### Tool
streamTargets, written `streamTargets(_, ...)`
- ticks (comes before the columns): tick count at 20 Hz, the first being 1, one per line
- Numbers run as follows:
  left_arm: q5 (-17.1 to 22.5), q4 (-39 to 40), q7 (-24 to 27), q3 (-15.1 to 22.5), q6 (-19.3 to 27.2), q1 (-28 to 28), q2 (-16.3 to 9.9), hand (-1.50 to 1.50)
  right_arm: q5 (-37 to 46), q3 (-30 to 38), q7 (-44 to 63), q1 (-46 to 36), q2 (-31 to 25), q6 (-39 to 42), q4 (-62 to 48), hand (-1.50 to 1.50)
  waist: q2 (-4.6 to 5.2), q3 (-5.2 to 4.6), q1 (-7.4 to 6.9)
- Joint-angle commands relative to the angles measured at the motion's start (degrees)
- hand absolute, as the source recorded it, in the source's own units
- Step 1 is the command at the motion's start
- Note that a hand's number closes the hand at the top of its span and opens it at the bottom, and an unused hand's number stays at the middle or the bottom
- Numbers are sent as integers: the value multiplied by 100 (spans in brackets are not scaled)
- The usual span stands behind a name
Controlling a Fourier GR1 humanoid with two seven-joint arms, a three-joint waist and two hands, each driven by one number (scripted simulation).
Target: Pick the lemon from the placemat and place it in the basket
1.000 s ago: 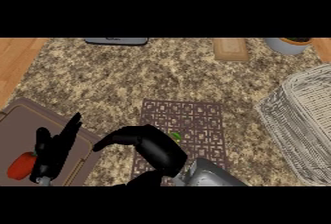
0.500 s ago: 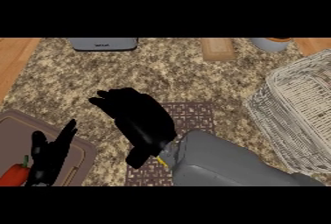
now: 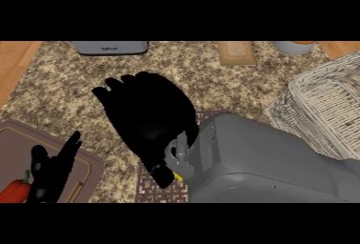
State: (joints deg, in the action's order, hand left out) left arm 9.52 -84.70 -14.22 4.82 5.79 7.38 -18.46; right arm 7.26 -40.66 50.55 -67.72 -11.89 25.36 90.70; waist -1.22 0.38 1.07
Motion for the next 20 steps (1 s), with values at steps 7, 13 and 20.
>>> streamTargets(7,44,363,101,-3,-126,226,157,0,-1730,468,1293,-531,-633,1658,266,-150,64,-48,-10)
streamTargets(13,146,485,60,-173,-398,141,-23,0,-1498,-6,1193,56,-551,1072,580,-150,95,-43,-58)
streamTargets(20,-103,321,-118,38,-79,42,348,0,-977,-220,1008,570,-240,647,698,-150,109,-38,-92)
